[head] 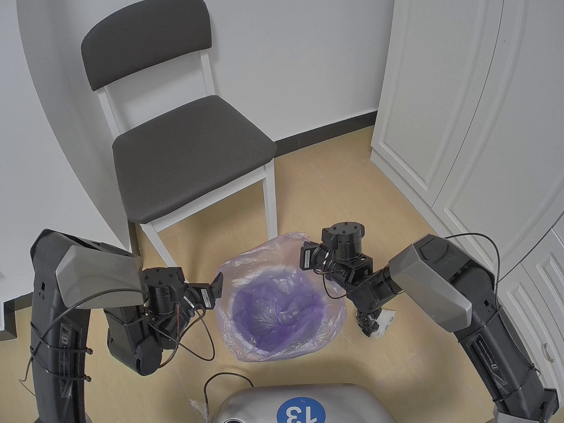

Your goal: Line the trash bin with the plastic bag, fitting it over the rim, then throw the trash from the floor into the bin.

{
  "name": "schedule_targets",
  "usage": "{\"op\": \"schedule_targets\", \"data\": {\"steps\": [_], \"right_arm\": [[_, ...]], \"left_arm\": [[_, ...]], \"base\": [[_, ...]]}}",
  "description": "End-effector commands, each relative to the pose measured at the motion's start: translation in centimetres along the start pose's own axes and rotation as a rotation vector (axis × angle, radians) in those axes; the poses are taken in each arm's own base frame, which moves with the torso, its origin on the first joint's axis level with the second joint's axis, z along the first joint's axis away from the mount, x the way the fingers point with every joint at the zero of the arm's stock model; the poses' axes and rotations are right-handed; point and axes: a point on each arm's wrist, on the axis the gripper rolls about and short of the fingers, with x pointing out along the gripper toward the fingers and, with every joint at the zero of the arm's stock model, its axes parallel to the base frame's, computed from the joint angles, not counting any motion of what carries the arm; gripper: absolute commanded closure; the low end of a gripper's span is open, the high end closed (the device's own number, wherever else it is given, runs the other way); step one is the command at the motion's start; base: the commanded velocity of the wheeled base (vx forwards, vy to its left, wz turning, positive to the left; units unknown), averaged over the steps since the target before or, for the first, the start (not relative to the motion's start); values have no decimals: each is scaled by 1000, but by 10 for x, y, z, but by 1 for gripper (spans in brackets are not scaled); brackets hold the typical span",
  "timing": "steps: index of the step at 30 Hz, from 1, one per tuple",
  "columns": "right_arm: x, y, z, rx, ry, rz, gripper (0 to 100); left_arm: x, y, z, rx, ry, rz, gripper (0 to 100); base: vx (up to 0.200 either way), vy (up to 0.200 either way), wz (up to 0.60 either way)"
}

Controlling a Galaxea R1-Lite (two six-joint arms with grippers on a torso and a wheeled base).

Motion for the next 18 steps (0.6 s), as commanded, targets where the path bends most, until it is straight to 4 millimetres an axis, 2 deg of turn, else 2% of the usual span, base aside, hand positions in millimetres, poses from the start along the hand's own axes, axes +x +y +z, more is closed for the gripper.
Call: {"op": "schedule_targets", "data": {"steps": [1, 2, 13, 14, 16, 18], "right_arm": [[2, 0, 0, 3, -9, 2, 100], [2, 0, 0, 3, -12, 3, 0], [1, 3, 2, 59, -80, 24, 0], [-4, 4, 4, 58, -75, 25, 0], [-17, 7, 25, 60, -87, 31, 0], [-33, 7, 33, 55, -50, 42, 0]], "left_arm": [[-2, 0, 8, -9, -34, -3, 0], [-2, 0, 8, -9, -34, -3, 0], [-3, -1, 12, -11, -46, -4, 0], [-4, -1, 14, -14, -52, -9, 0], [-4, -3, 15, -12, -55, -12, 0], [-5, -4, 15, -11, -54, -16, 0]], "base": [[0, 0, 0], [0, 0, 0], [0, 0, 0], [0, 0, 0], [0, 0, 0], [0, 0, 0]]}}
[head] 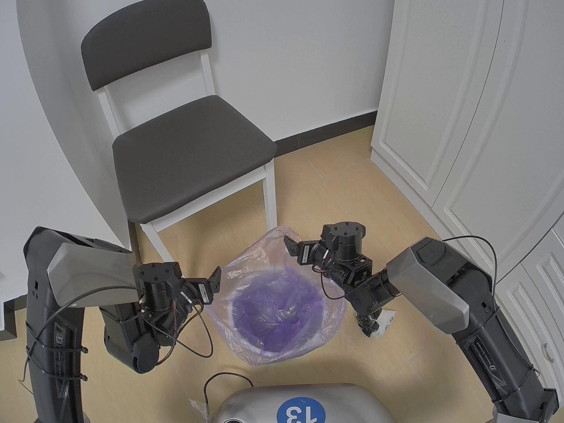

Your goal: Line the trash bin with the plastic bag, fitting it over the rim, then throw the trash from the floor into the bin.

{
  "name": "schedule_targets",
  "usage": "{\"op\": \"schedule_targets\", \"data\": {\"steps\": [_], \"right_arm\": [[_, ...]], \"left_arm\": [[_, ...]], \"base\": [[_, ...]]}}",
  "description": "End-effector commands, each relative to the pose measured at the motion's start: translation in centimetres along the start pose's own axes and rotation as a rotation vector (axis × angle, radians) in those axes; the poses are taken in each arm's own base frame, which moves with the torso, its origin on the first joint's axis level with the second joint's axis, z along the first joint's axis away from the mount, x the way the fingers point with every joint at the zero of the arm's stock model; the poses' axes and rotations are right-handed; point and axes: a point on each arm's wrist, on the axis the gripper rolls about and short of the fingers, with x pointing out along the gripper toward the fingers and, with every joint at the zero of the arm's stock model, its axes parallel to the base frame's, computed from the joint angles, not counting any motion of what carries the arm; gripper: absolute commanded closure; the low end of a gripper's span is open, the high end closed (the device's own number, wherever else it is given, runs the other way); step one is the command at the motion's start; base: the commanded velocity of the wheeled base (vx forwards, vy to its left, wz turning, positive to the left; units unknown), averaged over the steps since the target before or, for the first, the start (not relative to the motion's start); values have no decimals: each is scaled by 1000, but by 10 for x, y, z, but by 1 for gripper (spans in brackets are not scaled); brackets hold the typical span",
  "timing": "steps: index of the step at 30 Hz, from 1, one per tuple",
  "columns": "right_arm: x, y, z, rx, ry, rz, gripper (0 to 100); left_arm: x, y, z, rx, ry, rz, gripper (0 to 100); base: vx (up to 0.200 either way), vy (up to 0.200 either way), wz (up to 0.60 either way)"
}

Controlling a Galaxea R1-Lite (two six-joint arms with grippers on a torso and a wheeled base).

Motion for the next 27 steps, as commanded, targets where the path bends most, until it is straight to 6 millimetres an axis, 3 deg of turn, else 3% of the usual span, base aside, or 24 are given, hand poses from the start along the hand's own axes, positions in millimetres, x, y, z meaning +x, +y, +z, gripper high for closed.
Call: {"op": "schedule_targets", "data": {"steps": [1, 8, 16, 23, 27], "right_arm": [[-32, 7, 35, -7, 31, 22, 0], [-61, -20, 22, -84, 206, 111, 0], [-88, -42, 54, -70, 230, 143, 0], [-105, -43, 60, -115, 291, 146, 0], [-107, -43, 50, -130, 330, 168, 0]], "left_arm": [[-1, -4, 4, -4, -25, -15, 0], [-3, -5, -1, 84, -10, -4, 0], [-4, -18, 1, 180, -25, -52, 0], [-9, -30, 2, 188, -29, -125, 0], [0, -38, -7, 213, -24, -166, 0]], "base": [[0, 0, 0], [0, 0, 0], [0, 0, 0], [0, 0, 0], [0, 0, 0]]}}
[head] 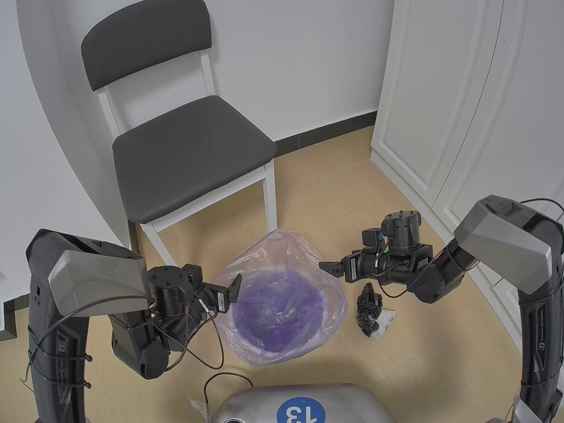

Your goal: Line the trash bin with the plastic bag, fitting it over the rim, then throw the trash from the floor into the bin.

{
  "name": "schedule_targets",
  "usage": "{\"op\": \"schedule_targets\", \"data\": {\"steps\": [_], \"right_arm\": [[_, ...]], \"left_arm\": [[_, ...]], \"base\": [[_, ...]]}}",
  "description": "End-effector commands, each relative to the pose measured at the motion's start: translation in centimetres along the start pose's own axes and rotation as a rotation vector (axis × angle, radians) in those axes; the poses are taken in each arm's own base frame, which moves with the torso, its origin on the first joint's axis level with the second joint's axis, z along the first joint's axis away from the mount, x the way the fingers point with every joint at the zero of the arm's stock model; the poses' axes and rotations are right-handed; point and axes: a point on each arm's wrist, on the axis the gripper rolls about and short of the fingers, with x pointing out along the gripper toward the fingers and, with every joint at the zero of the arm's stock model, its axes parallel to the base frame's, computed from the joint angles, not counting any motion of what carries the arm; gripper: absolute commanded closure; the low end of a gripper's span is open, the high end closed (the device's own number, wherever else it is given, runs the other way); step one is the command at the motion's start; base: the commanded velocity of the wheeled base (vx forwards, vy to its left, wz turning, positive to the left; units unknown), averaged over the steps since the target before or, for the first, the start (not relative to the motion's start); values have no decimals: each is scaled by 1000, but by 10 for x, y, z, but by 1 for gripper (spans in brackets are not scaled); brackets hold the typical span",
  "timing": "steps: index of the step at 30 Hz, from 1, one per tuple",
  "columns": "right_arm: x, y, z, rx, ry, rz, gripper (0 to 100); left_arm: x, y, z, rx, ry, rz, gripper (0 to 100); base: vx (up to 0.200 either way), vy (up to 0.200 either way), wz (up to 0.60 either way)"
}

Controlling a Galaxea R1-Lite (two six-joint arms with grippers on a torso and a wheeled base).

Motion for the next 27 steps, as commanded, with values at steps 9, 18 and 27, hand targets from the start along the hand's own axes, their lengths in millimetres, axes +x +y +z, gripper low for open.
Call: {"op": "schedule_targets", "data": {"steps": [9, 18, 27], "right_arm": [[21, -1, -23, 0, 42, 16, 0], [61, -27, -40, 53, 20, -36, 0], [74, -44, -43, 94, -1, -82, 0]], "left_arm": [[61, -14, -9, 69, -75, -27, 0], [73, 0, -13, 62, -64, 24, 0], [71, 20, -17, 112, -8, 57, 0]], "base": [[0, 0, 0], [0, 0, 0], [0, 0, 0]]}}
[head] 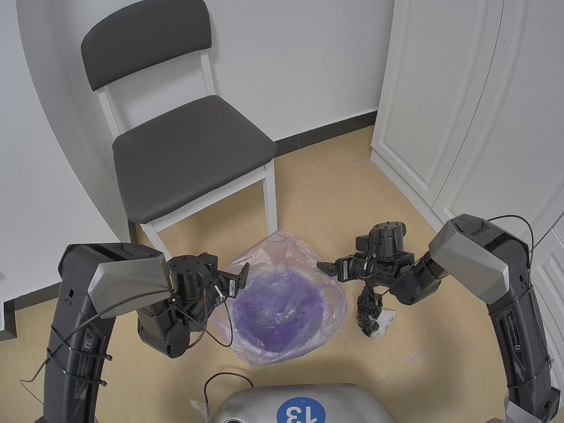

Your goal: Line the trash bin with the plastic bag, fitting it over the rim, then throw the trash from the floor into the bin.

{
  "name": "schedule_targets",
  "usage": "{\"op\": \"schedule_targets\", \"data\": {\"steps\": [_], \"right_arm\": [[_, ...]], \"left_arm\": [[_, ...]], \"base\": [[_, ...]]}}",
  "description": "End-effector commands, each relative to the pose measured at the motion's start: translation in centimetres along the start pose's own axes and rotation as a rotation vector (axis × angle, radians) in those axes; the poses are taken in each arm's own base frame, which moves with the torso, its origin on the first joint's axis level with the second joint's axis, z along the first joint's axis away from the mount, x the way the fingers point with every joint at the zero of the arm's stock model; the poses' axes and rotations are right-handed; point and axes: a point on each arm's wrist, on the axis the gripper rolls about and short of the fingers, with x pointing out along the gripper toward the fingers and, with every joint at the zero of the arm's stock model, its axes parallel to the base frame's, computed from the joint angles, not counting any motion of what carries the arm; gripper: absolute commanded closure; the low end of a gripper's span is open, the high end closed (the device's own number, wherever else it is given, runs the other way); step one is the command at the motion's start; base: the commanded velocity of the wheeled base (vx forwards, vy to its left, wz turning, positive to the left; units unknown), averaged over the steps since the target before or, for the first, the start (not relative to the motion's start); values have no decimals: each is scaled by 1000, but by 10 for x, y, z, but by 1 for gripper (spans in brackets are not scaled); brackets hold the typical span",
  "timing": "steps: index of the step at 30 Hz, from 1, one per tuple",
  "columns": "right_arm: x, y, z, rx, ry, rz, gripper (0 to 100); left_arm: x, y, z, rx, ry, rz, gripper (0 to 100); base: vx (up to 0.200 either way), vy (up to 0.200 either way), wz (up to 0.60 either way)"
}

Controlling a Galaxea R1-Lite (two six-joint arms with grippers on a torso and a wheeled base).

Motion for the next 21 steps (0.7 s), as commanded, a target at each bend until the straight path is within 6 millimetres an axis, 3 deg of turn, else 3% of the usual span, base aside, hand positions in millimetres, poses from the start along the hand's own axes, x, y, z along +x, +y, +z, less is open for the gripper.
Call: {"op": "schedule_targets", "data": {"steps": [1, 13, 21], "right_arm": [[11, -7, -14, 23, 20, -8, 0], [28, -7, -15, 113, 2, -3, 0], [40, -3, 3, 255, 96, -106, 0]], "left_arm": [[5, 8, -4, 14, 24, 18, 0], [9, 33, -14, 41, 77, 78, 0], [10, 36, -16, 73, 184, 60, 0]], "base": [[0, 0, 0], [0, 0, 0], [0, 0, 0]]}}
